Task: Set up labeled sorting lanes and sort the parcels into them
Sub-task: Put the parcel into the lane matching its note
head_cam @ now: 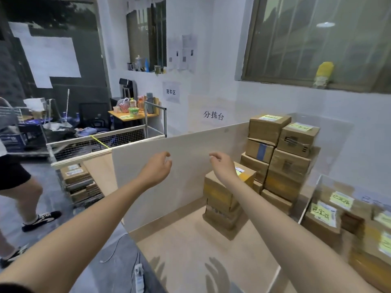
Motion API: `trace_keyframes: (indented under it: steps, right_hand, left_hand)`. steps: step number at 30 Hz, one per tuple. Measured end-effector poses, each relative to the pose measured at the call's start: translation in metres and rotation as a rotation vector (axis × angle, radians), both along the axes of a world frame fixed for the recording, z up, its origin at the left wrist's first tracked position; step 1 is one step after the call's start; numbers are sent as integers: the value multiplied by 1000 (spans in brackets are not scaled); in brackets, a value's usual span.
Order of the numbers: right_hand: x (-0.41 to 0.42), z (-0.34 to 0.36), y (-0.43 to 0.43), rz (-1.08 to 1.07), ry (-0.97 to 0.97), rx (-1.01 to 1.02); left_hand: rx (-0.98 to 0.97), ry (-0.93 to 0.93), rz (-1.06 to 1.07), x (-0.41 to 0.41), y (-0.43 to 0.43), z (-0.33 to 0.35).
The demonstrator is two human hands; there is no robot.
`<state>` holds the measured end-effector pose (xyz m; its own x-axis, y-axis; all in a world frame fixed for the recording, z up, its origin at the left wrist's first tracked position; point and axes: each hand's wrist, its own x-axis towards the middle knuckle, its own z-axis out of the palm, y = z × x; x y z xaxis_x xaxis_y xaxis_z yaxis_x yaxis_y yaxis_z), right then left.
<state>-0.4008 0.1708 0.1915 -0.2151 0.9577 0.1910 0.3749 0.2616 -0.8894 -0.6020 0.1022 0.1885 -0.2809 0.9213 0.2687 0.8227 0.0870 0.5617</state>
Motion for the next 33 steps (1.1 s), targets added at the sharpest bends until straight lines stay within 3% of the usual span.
trace_keyframes:
  steps: [11, 23, 33]
  right_hand:
    - [31, -12, 66, -153, -18, 6]
    - [69, -56, 94, -390, -23, -139]
    - [53, -101, 119, -535, -48, -284]
  left_hand:
    - [-20, -1, -118, 19, 91, -11]
    - [-140, -26, -325, 50, 162, -51]
    - [-262, -2, -493, 52, 227, -80]
